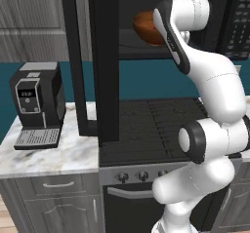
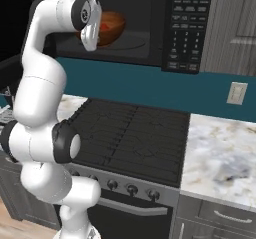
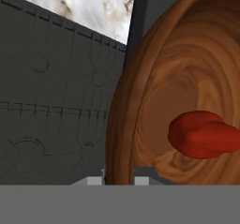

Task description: Pick the bell pepper from the sink and place it in the bowl. Then pick the bowl and place it in the microwave. Then close the microwave door and press the start button.

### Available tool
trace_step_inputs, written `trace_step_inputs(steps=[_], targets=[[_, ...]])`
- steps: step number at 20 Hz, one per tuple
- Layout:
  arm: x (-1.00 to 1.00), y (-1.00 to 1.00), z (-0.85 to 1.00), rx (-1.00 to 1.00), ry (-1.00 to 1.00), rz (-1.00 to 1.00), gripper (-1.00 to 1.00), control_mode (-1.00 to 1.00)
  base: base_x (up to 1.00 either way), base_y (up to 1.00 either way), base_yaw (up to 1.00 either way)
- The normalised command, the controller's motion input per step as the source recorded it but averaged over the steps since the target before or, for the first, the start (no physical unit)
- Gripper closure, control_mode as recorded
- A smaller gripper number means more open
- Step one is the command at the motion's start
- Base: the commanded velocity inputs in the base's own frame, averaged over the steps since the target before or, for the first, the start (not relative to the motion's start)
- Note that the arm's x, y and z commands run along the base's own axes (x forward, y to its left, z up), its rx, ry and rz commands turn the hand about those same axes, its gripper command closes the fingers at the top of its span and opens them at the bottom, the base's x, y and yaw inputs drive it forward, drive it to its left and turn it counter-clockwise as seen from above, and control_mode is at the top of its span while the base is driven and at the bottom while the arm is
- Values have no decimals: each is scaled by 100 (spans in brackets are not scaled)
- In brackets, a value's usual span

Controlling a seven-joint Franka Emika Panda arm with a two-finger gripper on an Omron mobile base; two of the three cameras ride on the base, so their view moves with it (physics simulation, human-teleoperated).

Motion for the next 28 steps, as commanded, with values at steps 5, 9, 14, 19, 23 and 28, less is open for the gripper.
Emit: trace_step_inputs(steps=[5, 9, 14, 19, 23, 28], targets=[[44, 2, -32, 0, 0, 3, 100, -100, 0, 0, 0], [36, 0, -27, 0, 0, 3, 100, -100, 0, 0, 0], [16, 0, -15, 0, 0, 1, 100, -100, 0, 0, 0], [1, 0, -3, 0, 0, 0, -100, -100, 0, 0, 0], [8, 0, 0, 0, 0, 0, -100, -100, 0, 0, 0], [50, 6, -2, 0, -1, 0, -100, -100, 0, 0, 0]])
